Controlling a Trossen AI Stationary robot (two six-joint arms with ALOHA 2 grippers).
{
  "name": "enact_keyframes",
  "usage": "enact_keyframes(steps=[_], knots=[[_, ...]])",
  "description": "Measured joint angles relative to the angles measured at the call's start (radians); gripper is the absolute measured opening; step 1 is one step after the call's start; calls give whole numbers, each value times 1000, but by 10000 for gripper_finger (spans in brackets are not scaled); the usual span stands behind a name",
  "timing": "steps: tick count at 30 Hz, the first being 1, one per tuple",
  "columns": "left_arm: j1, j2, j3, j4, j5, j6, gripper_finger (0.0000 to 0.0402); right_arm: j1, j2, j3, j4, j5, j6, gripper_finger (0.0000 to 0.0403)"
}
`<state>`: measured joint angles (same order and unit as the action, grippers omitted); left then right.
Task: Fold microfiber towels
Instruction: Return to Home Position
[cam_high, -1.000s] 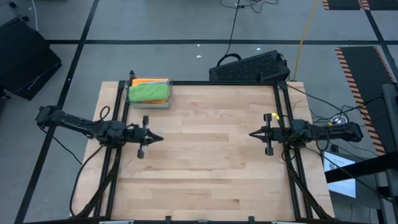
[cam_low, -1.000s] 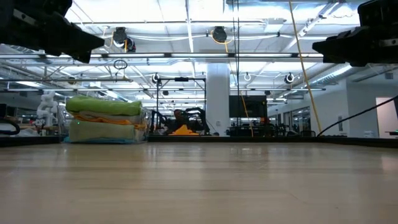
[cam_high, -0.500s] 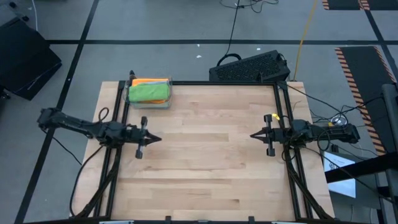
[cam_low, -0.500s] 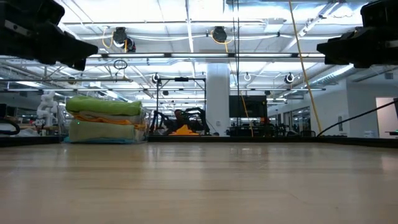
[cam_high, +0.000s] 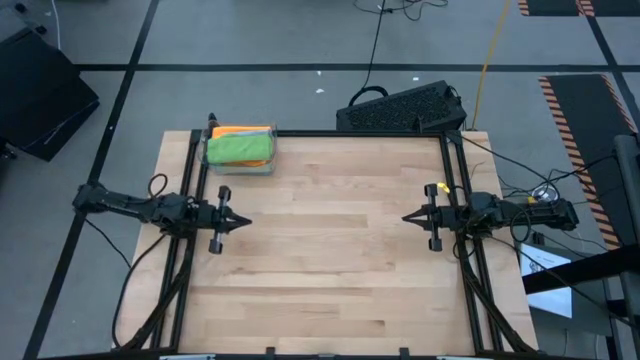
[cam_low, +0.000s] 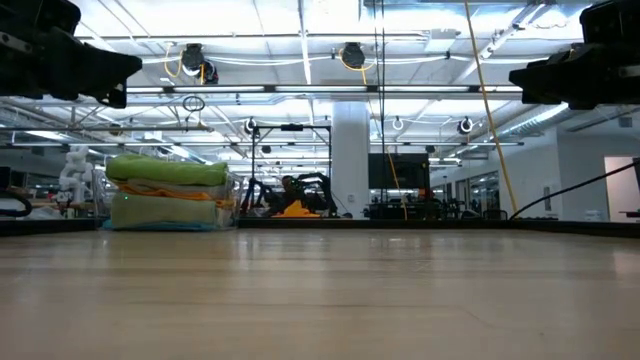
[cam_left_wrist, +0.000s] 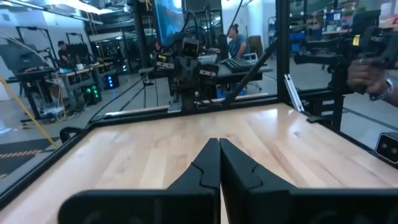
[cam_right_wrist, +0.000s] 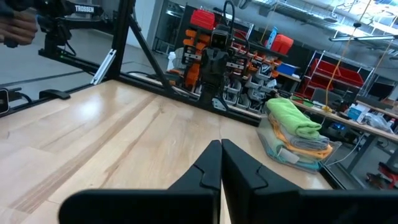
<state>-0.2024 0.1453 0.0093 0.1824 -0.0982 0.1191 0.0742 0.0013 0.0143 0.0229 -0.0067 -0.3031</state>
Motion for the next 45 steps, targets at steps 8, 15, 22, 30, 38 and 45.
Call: enact_keyframes(steps=[8,15,22,30,38,45], knots=[[0,-70,0,-111,-7,-16,1,-2,0,0,12,6,-20,0],[0,-130,2,-152,-14,-16,1,-2,0,0,1,5,70,0],[0,-143,3,-156,-14,-10,1,-2,1,0,-4,5,126,0],[0,-143,3,-160,-1,-51,1,-3,2,0,5,6,155,0],[0,-143,3,-162,2,-58,2,-3,16,0,-4,5,138,0],[22,-143,3,-163,9,-46,1,-3,23,0,12,6,153,0]])
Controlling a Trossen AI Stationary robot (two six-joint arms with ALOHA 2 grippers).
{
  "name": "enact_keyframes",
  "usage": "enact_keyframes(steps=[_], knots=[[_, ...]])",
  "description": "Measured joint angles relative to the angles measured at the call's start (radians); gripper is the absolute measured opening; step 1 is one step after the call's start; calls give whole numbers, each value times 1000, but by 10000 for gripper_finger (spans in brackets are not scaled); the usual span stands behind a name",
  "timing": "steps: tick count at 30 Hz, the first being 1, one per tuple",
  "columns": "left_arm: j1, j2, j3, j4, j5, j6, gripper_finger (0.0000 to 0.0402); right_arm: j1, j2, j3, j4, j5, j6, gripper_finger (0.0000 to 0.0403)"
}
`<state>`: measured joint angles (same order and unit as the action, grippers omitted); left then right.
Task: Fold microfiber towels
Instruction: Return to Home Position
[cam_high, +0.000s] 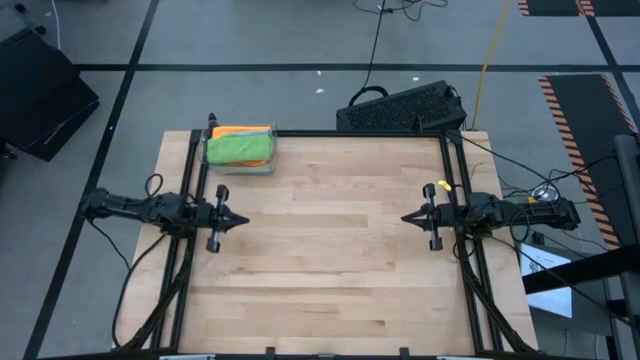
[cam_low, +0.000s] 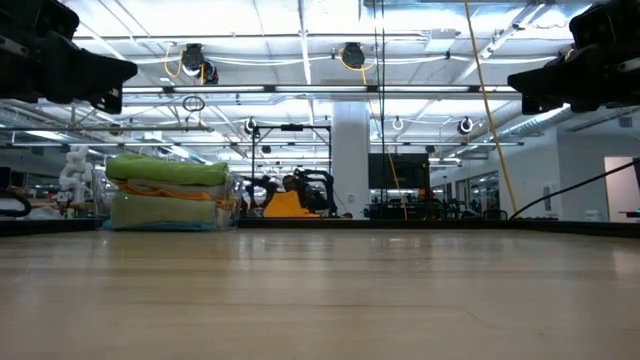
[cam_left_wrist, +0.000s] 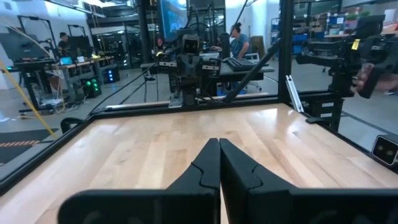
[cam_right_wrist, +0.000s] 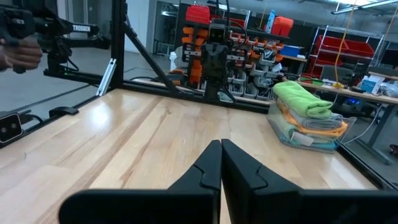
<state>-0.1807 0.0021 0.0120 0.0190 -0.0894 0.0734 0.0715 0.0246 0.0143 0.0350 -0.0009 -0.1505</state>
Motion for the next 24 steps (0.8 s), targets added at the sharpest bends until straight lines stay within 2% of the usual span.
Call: enact_keyframes(steps=[5,12,24], knots=[[60,0,0,-13,66,0,1,0,0,0,2,0,0,0],[147,0,-1,-14,105,-5,1,0,0,0,2,0,0,0],[152,0,-2,-10,123,-49,9,0,0,0,4,0,0,0]])
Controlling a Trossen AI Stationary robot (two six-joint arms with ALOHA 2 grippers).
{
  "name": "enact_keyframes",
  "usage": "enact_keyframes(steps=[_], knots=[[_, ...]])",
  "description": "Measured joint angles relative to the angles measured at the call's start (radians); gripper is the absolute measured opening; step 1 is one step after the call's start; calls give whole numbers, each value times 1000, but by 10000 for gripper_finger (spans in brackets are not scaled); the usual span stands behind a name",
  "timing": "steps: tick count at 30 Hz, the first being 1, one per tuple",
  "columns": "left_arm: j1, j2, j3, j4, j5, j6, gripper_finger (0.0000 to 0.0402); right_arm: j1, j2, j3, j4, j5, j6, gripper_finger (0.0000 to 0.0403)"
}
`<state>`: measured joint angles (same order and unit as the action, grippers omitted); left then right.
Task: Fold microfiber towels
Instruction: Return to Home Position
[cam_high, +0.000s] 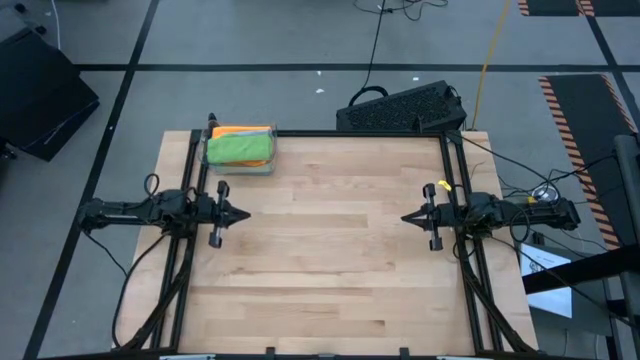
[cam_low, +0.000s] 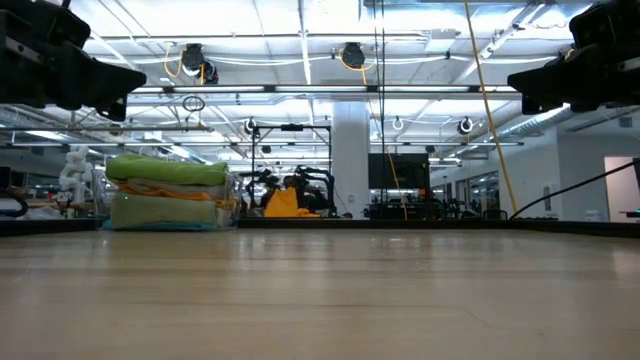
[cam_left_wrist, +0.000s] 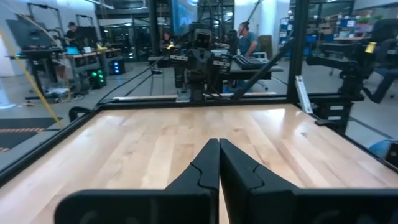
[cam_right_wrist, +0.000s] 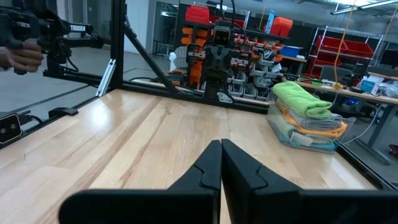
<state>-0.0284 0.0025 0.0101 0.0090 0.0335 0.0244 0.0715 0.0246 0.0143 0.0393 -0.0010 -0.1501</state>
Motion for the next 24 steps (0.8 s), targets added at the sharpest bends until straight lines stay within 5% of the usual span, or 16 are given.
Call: enact_keyframes(steps=[24], knots=[[0,0,0,3,-42,-3,46,0,0,0,1,0,0,0]])
